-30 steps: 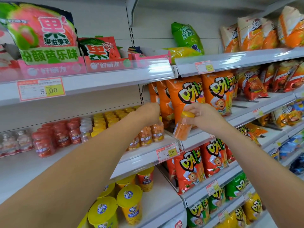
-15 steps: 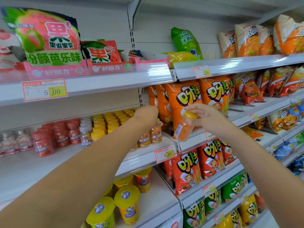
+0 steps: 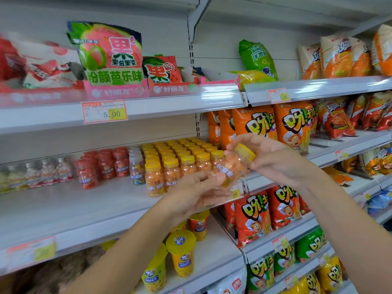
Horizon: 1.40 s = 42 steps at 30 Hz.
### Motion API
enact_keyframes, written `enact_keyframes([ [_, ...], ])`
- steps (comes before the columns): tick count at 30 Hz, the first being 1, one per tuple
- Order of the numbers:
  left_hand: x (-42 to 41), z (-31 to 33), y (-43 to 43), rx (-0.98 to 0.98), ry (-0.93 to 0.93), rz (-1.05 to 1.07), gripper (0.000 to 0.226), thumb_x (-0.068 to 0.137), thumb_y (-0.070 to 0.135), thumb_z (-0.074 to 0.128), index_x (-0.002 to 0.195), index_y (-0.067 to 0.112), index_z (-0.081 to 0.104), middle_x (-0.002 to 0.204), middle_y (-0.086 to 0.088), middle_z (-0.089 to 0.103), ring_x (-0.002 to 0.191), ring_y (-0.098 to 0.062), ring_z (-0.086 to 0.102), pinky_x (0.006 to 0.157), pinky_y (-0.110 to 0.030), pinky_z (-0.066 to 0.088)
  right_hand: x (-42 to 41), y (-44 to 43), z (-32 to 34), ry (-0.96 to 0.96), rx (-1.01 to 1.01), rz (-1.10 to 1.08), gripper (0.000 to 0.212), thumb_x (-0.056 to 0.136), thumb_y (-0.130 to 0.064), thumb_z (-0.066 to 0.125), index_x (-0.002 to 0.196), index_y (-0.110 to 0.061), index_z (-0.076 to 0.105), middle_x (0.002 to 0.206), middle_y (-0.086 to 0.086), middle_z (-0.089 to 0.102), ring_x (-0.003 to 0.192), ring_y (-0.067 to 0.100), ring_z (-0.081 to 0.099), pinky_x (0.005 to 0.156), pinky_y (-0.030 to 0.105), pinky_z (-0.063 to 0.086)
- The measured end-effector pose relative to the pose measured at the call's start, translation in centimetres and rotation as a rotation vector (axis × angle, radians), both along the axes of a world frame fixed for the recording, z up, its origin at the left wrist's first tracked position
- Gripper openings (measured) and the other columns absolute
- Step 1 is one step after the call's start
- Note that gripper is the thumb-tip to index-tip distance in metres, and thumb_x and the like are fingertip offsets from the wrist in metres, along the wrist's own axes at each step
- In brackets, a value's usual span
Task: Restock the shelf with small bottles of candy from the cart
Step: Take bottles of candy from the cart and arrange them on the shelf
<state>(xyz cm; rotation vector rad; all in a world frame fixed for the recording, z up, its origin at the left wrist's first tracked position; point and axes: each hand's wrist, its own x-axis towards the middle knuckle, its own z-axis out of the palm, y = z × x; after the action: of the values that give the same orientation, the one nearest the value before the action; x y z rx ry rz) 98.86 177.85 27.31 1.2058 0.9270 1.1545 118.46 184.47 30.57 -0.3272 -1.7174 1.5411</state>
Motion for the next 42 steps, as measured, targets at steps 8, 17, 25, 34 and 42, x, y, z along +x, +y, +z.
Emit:
enact_keyframes([
  [8,-4.0,-1.8,-2.6,0.505,0.321,0.734,0.045,0.068,0.019,0.084,0.099,0.02,0.052,0.09,0.008,0.065,0.074,0.004,0.062,0.065,-0.01,0.048,-9.1,-4.2,-1.8,-0.001,-0.206,-0.318,0.023,0.092,-0.02,0.059,0.106,-0.002,0.064,0.095,0.013,0.074,0.089,0.023,0.072,0.074,0.028,0.059],
  [17,-9.0,-1.9,-3.7,0.58,0.374,0.813,0.054,0.066,0.025,0.085,0.103,0.023,0.046,0.09,0.008,0.063,0.077,0.001,0.063,0.066,-0.012,0.049,-16.8,-5.7,-0.3,-0.2,-0.089,-0.404,0.022,0.076,-0.021,0.077,0.095,-0.016,0.068,0.095,0.004,0.074,0.086,0.017,0.072,0.077,0.032,0.058],
  [25,-19.1,-0.1,1.1,0.594,0.954,0.833,0.031,0.086,0.039,0.063,0.107,0.016,0.058,0.099,0.003,0.062,0.095,-0.015,0.057,0.071,-0.022,0.036,-21.5,0.3,3.9,-0.13,-0.189,-0.461,0.042,0.072,-0.014,0.081,0.105,0.003,0.062,0.098,0.015,0.071,0.09,0.023,0.07,0.075,0.033,0.06],
  [34,-24.8,0.4,7.3,0.697,1.325,0.592,0.064,0.087,0.05,0.028,0.132,0.01,0.052,0.131,-0.011,0.054,0.122,-0.03,0.047,0.103,-0.031,0.034,-28.3,9.9,3.4,-0.215,-0.082,-0.678,0.06,0.065,-0.021,0.087,0.114,0.001,0.061,0.109,0.013,0.067,0.094,0.02,0.065,0.063,0.025,0.056],
  [42,-25.2,-1.0,8.7,0.688,1.264,0.498,0.049,0.096,0.031,0.048,0.142,0.018,0.04,0.146,-0.002,0.04,0.135,-0.02,0.036,0.106,-0.024,0.03,-32.0,16.0,3.9,-0.368,0.034,-0.714,0.05,0.065,-0.012,0.086,0.109,0.0,0.065,0.107,0.013,0.068,0.094,0.021,0.067,0.062,0.025,0.053],
])
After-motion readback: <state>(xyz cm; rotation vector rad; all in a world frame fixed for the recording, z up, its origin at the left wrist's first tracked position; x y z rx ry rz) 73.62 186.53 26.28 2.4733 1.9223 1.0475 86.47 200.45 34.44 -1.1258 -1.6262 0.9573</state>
